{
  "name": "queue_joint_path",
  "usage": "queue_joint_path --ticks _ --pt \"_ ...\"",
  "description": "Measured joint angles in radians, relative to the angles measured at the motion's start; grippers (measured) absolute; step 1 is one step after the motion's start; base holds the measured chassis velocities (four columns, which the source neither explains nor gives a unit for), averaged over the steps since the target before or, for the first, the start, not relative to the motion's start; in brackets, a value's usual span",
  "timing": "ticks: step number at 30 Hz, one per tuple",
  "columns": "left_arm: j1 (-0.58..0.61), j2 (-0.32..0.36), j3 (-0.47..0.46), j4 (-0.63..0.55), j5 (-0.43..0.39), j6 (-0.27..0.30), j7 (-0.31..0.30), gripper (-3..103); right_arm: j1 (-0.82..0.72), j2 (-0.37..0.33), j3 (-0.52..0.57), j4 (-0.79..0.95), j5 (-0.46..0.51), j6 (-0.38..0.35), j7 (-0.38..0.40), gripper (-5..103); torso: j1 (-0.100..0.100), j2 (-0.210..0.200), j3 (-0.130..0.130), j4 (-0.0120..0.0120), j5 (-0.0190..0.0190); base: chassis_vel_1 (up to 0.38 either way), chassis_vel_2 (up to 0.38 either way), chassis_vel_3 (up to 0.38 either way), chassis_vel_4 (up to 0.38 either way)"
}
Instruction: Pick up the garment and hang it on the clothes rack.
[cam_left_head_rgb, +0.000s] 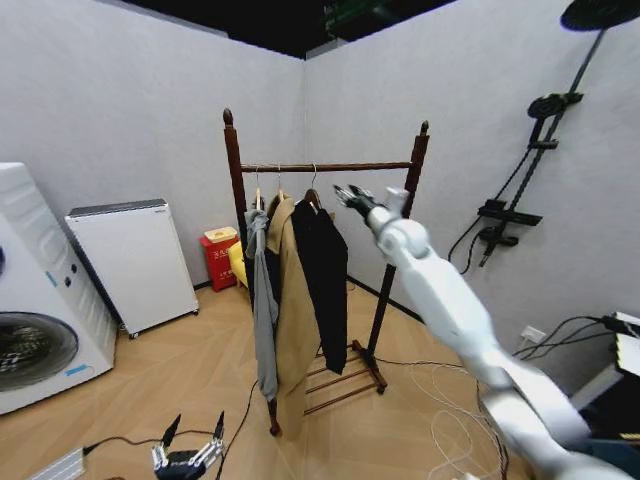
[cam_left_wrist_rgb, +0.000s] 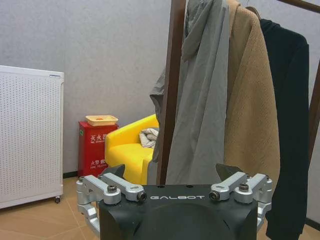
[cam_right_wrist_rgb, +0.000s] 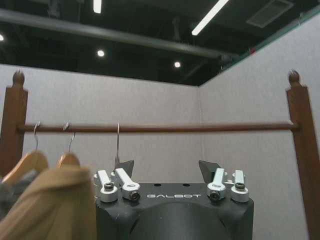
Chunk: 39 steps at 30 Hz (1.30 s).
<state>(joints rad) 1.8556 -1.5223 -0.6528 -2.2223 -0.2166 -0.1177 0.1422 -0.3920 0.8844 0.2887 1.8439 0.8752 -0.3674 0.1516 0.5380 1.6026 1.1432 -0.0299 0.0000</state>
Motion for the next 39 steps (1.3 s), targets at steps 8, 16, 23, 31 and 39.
queue_joint_path --ticks 8,16,23,31,39 --pt "0.0 0.0 0.0 0.0 0.0 0.0 0.0 100 -0.626 -0.016 0.367 0.296 -0.052 0.096 0.007 97 0.0 0.0 0.0 0.0013 0.0007 0.0 0.0 0.0 0.0" --pt "0.0 0.0 0.0 0.0 0.0 0.0 0.0 100 -1.382 0.238 0.534 0.396 -0.329 0.439 -0.062 100 0.0 0.0 0.0 0.0009 -0.0005 0.0 0.0 0.0 0.0" --pt "0.0 0.0 0.0 0.0 0.0 0.0 0.0 100 -1.541 0.374 0.474 0.371 -0.485 0.587 -0.001 100 0.0 0.0 0.0 0.0013 -0.0003 0.0 0.0 0.0 0.0" --pt "0.0 0.0 0.0 0.0 0.0 0.0 0.0 100 -1.527 0.382 0.445 0.371 -0.549 0.595 0.011 100 0.001 0.0 0.001 0.0014 -0.0002 0.0 0.0 0.0 0.0" --pt "0.0 0.0 0.0 0.0 0.0 0.0 0.0 100 -1.512 0.378 0.442 0.372 -0.541 0.586 0.011 100 0.001 0.0 0.001 0.0013 -0.0001 0.0 0.0 0.0 0.0"
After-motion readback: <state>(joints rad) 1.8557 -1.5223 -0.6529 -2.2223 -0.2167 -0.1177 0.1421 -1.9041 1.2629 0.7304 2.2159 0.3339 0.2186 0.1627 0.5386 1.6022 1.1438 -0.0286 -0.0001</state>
